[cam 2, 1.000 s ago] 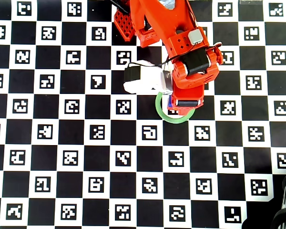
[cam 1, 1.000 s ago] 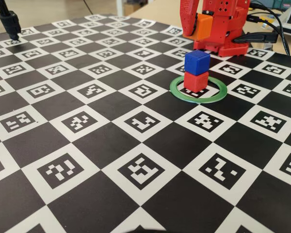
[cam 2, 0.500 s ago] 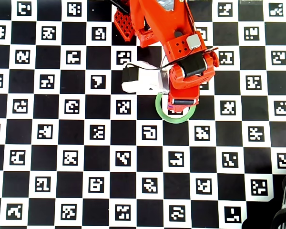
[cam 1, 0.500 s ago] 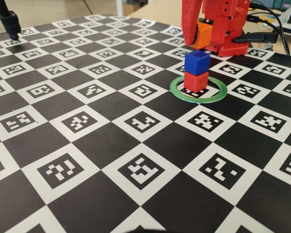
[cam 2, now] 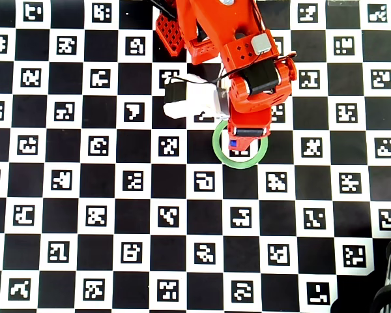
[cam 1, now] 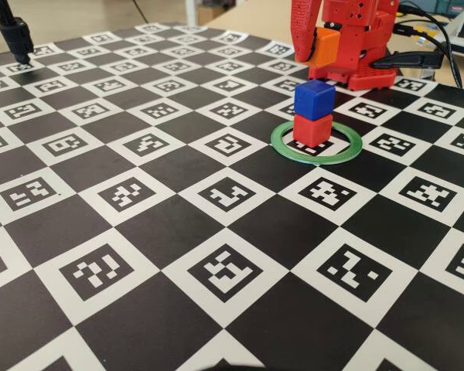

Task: Grab the red cube then put it in the green circle then put the blue cube on top and finally the orange cube on top

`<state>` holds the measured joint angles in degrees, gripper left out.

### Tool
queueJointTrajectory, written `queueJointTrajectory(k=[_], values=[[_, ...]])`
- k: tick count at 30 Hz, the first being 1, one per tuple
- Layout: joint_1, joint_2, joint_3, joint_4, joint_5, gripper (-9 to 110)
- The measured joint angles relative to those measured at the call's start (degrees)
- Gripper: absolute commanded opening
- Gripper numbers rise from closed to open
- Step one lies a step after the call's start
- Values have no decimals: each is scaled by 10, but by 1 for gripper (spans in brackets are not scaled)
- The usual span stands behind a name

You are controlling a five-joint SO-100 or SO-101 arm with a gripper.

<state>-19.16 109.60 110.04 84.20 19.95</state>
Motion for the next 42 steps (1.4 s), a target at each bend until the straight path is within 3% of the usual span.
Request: queueJointTrajectory(k=[20,42], values=[[-54,0,0,-15,83,4],[-26,0,38,-54,61,3]])
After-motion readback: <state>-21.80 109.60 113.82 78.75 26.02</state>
